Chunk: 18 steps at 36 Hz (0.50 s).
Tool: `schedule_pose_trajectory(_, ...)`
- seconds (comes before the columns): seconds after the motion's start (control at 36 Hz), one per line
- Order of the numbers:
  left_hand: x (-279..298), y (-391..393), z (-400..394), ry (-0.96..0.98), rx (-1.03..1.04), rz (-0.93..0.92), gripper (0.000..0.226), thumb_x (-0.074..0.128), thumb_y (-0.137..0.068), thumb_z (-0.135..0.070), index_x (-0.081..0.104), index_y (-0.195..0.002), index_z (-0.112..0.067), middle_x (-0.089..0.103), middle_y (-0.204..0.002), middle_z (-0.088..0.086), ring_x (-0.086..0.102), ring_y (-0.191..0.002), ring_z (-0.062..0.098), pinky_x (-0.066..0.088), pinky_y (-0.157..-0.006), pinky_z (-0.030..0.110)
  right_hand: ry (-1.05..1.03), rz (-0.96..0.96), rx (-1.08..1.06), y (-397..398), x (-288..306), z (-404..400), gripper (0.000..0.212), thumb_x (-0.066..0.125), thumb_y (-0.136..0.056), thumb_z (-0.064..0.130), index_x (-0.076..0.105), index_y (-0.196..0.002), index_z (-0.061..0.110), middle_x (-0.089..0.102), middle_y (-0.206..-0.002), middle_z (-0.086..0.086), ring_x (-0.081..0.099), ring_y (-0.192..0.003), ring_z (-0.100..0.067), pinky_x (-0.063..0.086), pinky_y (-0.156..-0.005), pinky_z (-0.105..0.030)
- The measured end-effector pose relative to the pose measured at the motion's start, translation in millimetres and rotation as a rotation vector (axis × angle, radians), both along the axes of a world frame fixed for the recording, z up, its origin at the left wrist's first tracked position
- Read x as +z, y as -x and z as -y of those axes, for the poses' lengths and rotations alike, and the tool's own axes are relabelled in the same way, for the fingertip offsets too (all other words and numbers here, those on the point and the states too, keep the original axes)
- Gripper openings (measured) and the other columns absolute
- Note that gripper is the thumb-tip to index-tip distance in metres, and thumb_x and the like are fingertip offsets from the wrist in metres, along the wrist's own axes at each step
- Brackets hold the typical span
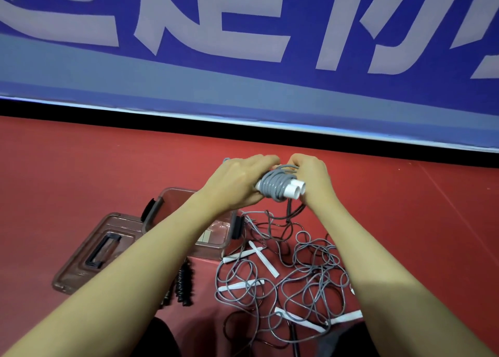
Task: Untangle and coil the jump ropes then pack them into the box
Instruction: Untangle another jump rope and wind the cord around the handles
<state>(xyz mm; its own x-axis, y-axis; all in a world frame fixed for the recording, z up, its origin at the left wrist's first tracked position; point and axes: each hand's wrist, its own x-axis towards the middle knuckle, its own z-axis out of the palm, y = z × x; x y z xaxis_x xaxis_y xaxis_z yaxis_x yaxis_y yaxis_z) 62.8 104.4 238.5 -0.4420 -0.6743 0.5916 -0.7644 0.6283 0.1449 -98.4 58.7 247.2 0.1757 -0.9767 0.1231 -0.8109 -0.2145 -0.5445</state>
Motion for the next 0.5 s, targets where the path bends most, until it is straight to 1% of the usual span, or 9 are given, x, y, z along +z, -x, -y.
schedule_pose_trajectory(0.03, 2, 1, -1, -0.024, 0.028, -0.06, 0.036, 0.056, -0.076, -0.032, 0.043, -0.107, -0.02, 0.067, -0.086, 0.007, 0.062, -0.066, 0.031, 0.046, -0.05, 0.031, 0.017, -0.045, 0.018, 0, 0, -1, 0.021, 0.052, -0.081, 0.005, 0.043, -0.064, 0.015, 0.051, -0.068, -0.004, 0.046, -0.072, -0.029, 0.033, -0.06, -0.031)
schedule_pose_trajectory(0.08, 7, 6, -5, -0.081, 0.106, -0.225, 0.037, 0.058, -0.076, -0.026, 0.034, -0.104, -0.028, 0.067, -0.088, 0.006, 0.062, -0.068, 0.035, 0.045, -0.054, 0.032, 0.058, -0.1, 0.054, -3, 0, -6, 0.007, 0.05, -0.085, 0.012, 0.056, -0.085, 0.015, 0.06, -0.083, -0.009, 0.055, -0.082, -0.035, 0.036, -0.064, -0.031)
schedule_pose_trajectory(0.14, 9, 11, -4, -0.13, 0.157, -0.34, 0.042, 0.062, -0.08, -0.015, 0.03, -0.102, -0.031, 0.063, -0.084, 0.005, 0.059, -0.071, 0.039, 0.041, -0.056, 0.034, 0.084, -0.054, 0.094, -6, -2, -10, 0.013, 0.054, -0.09, 0.027, 0.059, -0.098, 0.018, 0.061, -0.083, -0.008, 0.057, -0.082, -0.035, 0.034, -0.063, -0.03)
schedule_pose_trajectory(0.19, 9, 14, -2, -0.161, 0.227, -0.382, 0.045, 0.062, -0.083, -0.009, 0.029, -0.105, -0.03, 0.059, -0.083, 0.002, 0.057, -0.074, 0.04, 0.038, -0.056, 0.035, 0.078, -0.019, 0.142, -9, -3, -13, 0.021, 0.056, -0.09, 0.04, 0.054, -0.088, 0.02, 0.055, -0.071, 0.0, 0.053, -0.073, -0.032, 0.033, -0.06, -0.03)
schedule_pose_trajectory(0.22, 9, 15, -1, -0.172, 0.269, -0.408, 0.043, 0.06, -0.084, -0.009, 0.031, -0.109, -0.027, 0.057, -0.082, 0.002, 0.056, -0.073, 0.04, 0.036, -0.055, 0.035, 0.066, -0.021, 0.164, -11, -3, -13, 0.024, 0.058, -0.089, 0.041, 0.051, -0.083, 0.019, 0.055, -0.071, 0.0, 0.053, -0.073, -0.03, 0.035, -0.06, -0.031)
schedule_pose_trajectory(0.28, 8, 16, 0, -0.19, 0.354, -0.452, 0.035, 0.058, -0.086, -0.01, 0.037, -0.114, -0.016, 0.054, -0.079, 0.001, 0.054, -0.07, 0.039, 0.032, -0.055, 0.034, 0.028, -0.015, 0.228, -16, -3, -13, 0.025, 0.063, -0.086, 0.034, 0.047, -0.076, 0.017, 0.058, -0.074, -0.003, 0.055, -0.076, -0.031, 0.041, -0.063, -0.034)
schedule_pose_trajectory(0.36, 6, 16, 4, -0.211, 0.445, -0.473, 0.032, 0.051, -0.086, -0.006, 0.037, -0.114, -0.01, 0.052, -0.074, 0.002, 0.05, -0.064, 0.036, 0.03, -0.052, 0.033, -0.047, -0.01, 0.327, -23, 0, -18, 0.029, 0.064, -0.083, 0.025, 0.041, -0.066, 0.019, 0.052, -0.065, 0.001, 0.052, -0.07, -0.029, 0.044, -0.063, -0.036)
schedule_pose_trajectory(0.44, 2, 13, 7, -0.253, 0.517, -0.407, 0.028, 0.047, -0.087, -0.004, 0.035, -0.112, -0.008, 0.05, -0.072, 0.004, 0.046, -0.06, 0.034, 0.025, -0.048, 0.032, -0.059, -0.079, 0.408, -20, 2, -19, 0.017, 0.064, -0.082, 0.018, 0.051, -0.072, 0.014, 0.056, -0.069, -0.002, 0.055, -0.069, -0.027, 0.051, -0.068, -0.042)
schedule_pose_trajectory(0.5, -1, 11, 8, -0.289, 0.576, -0.349, 0.025, 0.047, -0.089, -0.006, 0.035, -0.111, -0.008, 0.052, -0.075, 0.008, 0.047, -0.062, 0.034, 0.028, -0.05, 0.033, -0.074, -0.056, 0.454, -18, 4, -21, 0.011, 0.062, -0.082, 0.011, 0.055, -0.074, 0.012, 0.055, -0.066, -0.001, 0.053, -0.06, -0.021, 0.052, -0.065, -0.043)
